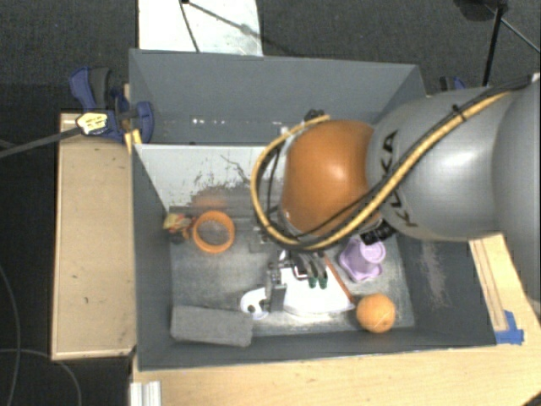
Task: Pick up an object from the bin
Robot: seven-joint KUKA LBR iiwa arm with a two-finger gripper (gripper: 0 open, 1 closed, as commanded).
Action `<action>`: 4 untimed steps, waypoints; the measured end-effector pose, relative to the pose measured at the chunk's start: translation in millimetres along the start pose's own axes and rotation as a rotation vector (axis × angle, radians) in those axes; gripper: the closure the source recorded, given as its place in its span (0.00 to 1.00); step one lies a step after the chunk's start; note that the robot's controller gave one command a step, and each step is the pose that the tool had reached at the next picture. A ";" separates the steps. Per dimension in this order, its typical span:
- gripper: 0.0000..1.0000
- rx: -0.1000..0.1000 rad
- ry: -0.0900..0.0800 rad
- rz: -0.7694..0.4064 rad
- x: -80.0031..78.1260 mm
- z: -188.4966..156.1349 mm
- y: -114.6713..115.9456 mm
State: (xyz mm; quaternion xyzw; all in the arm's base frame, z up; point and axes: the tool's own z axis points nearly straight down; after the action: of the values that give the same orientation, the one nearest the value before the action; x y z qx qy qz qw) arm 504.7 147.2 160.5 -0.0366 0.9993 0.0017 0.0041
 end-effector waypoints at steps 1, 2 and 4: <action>0.00 0.003 0.005 -0.077 -10.2 42.2 -16.8; 1.00 0.001 0.008 -0.261 -14.7 71.8 -39.6; 1.00 0.001 0.009 -0.254 -14.8 71.7 -39.5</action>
Offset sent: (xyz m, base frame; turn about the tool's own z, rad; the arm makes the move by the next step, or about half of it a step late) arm 0.0176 -0.0383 -0.0723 -0.2659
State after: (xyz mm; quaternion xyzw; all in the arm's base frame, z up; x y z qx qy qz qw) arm 522.9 109.2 88.8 -0.1629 0.9866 0.0004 -0.0002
